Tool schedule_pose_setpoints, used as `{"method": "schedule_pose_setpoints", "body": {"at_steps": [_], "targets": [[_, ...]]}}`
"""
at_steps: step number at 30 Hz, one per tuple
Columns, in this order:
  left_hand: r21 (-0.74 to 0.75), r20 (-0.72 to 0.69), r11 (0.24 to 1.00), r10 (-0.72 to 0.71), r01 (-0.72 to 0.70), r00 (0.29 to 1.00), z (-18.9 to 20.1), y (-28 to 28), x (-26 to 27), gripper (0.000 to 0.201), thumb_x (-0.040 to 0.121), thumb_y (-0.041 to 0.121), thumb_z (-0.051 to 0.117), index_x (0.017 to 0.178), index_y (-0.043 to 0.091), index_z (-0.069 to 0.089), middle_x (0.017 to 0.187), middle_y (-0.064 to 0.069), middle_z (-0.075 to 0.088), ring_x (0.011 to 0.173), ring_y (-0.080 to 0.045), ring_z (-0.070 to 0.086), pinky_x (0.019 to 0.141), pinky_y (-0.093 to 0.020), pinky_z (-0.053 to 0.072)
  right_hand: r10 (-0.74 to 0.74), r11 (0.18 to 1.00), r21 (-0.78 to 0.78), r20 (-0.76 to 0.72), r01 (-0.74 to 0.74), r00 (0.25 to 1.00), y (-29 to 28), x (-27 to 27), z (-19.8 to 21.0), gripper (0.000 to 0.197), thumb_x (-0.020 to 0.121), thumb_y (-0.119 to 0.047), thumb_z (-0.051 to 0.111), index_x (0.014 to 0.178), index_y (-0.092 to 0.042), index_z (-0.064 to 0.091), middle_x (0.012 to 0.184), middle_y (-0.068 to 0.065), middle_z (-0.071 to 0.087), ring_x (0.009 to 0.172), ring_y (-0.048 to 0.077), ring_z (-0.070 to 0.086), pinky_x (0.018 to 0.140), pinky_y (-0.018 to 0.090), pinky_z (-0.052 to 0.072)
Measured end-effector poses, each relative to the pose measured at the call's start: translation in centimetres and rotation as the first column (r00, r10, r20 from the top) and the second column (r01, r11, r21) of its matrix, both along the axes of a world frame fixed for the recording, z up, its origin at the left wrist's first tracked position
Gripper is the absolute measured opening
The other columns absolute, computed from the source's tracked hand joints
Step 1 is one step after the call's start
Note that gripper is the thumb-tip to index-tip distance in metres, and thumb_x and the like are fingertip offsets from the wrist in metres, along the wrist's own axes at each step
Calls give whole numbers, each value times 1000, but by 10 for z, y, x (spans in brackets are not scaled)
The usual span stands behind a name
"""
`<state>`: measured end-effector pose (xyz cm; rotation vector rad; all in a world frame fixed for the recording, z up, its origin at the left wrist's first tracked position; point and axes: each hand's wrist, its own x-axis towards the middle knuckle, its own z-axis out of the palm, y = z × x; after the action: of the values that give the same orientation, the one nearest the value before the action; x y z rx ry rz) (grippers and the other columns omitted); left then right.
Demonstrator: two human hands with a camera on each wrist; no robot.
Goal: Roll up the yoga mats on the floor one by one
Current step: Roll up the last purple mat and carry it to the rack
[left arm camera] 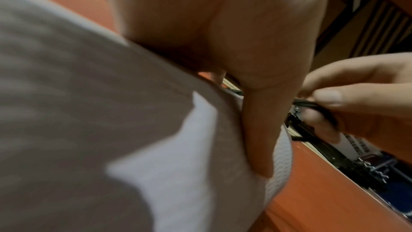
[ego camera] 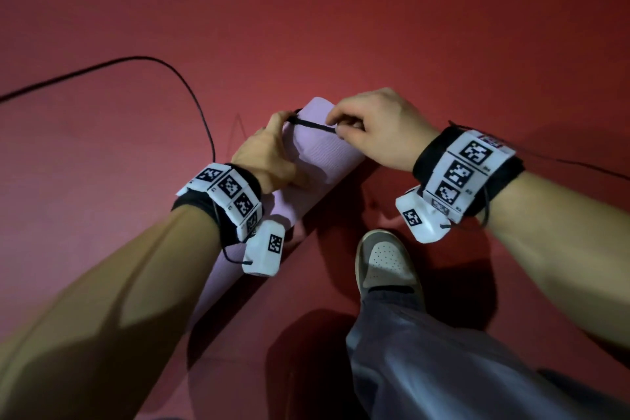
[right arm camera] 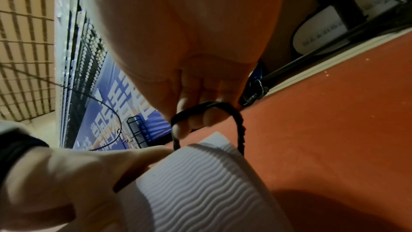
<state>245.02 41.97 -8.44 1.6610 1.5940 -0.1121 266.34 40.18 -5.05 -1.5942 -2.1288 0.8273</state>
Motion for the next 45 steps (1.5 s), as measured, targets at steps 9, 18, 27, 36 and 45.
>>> {"method": "schedule_pose_setpoints", "body": {"at_steps": [9,18,27,36,45], "targets": [[67,128,987,137,-146,982,30,14,-21,111,44,30,92,140,38,36,106,-1,66,99,-29,64,87,-42,54,-65,931,-364,-134,12,989,-24,12,-31,11,93,-10,57,90,-17,64,77,-8,76,54,-3,52,60,13,36],[70,341,986,116,-148,933,73,19,-24,111,49,8,99,141,28,41,105,8,63,83,4,63,71,-17,55,-372,834,-506,-223,219,901,12,12,-58,25,85,-10,61,102,8,69,91,13,66,85,19,56,76,31,43],[130,355,982,81,-136,931,86,32,-10,113,46,17,101,140,30,39,107,4,63,95,-10,64,80,-29,58,-6,747,-665,-32,-17,999,-13,-46,-68,35,81,-13,70,112,2,71,116,20,70,113,36,63,101,46,48],[216,-8,976,30,-28,1000,14,48,23,119,51,46,89,149,27,24,133,-13,58,117,-39,59,97,-50,49,224,800,-584,75,-139,972,-16,-18,-44,55,90,-8,63,143,-8,49,142,9,53,128,26,52,105,30,40],[180,-140,983,-10,36,990,2,30,-6,128,57,64,85,157,32,11,157,-5,33,138,-37,40,107,-57,38,-256,963,-82,5,255,967,29,-28,-27,29,89,-23,64,117,-18,67,103,3,67,90,21,61,89,36,50]]}}
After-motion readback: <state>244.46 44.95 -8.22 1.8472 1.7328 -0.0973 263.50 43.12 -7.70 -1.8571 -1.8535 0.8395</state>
